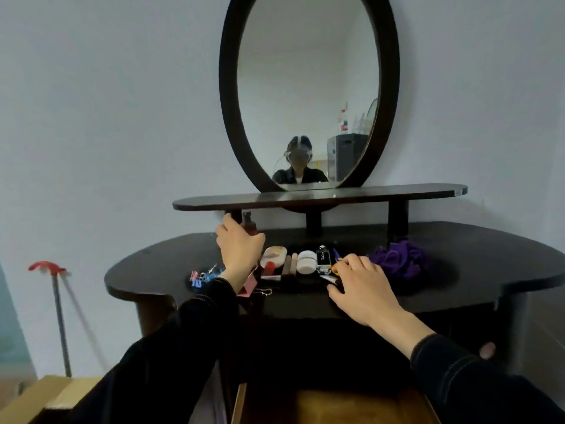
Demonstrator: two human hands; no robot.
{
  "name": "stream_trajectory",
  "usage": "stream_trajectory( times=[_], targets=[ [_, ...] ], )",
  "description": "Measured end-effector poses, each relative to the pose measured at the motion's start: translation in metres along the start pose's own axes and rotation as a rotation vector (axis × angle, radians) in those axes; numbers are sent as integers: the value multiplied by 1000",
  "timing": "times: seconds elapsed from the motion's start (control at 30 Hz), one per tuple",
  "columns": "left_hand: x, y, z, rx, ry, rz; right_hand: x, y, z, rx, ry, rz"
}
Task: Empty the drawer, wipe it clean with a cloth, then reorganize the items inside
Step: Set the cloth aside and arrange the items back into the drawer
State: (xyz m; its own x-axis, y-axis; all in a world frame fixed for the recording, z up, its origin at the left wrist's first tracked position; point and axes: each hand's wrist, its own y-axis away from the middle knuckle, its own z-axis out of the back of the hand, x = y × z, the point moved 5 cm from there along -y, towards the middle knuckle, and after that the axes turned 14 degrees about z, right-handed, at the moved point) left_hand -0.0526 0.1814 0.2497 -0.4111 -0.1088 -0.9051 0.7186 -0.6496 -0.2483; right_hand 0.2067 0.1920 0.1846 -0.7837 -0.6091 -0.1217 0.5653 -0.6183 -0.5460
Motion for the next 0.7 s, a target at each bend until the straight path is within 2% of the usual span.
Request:
stream_trajectory(
  times=[0.1, 0.17, 0.23, 0.3, 0.4, 0.47, 0.57, 0.7],
  targets=[
    [11, -42, -21, 180, 75, 182, 1, 2, 2, -51, -56, 11],
    [20, -54, -31, 269, 16, 214, 0, 1, 6, -66, -136, 25],
    [27, -60, -35, 271, -76, 181, 2, -2, 10, -104, -207, 35],
    [26, -62, -29, 222, -62, 86, 6, -11, 15, -151, -264, 33],
    [12, -50, -3, 179, 252, -65, 15, -43, 18, -145, -307, 48],
    [6, -36, 15, 186, 419, -133, 27, -72, 16, -56, -270, 125],
    [12, -19, 26, 233, 472, -178, 44, -114, 8, 141, -157, 259],
    [39, -10, 22, 241, 571, -126, 72, -155, -9, 432, 188, 522]
  ],
)
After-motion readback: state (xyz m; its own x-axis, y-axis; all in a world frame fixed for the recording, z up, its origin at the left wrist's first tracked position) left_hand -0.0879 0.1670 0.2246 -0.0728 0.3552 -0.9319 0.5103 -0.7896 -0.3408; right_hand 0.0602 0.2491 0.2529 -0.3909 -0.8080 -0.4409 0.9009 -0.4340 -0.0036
